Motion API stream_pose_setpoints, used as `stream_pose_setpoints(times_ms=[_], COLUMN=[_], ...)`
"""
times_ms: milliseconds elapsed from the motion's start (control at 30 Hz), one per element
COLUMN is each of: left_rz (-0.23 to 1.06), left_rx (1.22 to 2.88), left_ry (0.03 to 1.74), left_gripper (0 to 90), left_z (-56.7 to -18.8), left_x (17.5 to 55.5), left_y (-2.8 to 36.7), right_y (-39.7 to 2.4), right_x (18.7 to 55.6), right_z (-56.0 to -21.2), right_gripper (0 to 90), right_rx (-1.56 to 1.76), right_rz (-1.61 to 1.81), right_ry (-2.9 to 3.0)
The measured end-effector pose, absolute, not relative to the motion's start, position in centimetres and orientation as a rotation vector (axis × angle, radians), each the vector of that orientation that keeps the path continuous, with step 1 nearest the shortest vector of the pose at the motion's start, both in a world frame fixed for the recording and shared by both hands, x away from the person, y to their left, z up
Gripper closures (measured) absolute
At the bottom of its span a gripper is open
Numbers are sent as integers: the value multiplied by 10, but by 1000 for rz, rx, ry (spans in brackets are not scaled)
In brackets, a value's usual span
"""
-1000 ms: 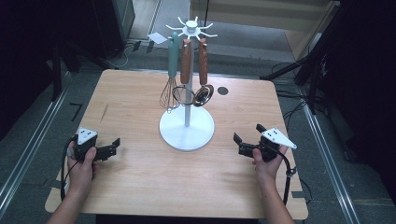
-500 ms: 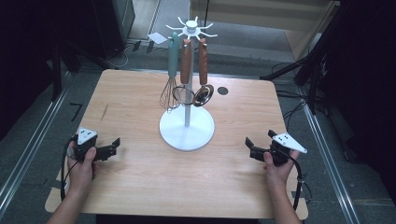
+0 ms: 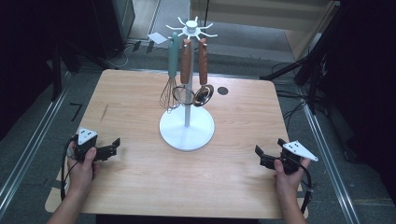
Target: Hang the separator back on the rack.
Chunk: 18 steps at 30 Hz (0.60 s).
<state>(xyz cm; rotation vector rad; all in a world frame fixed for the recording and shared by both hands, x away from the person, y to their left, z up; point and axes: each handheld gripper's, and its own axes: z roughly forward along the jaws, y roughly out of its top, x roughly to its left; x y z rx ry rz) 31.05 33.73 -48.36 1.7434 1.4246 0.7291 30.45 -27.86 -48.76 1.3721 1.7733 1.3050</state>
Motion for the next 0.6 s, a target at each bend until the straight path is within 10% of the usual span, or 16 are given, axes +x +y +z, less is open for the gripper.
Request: stream_pose_setpoints(times_ms=[600], left_rz=[723], left_rx=[1761], left_ry=[1425], left_gripper=[81], left_z=[-484], left_x=[312], left_y=[337], right_y=[-289], right_x=[307], right_z=[-499], right_gripper=[0], right_rx=[1418], right_rz=[1266], right_ry=[1789])
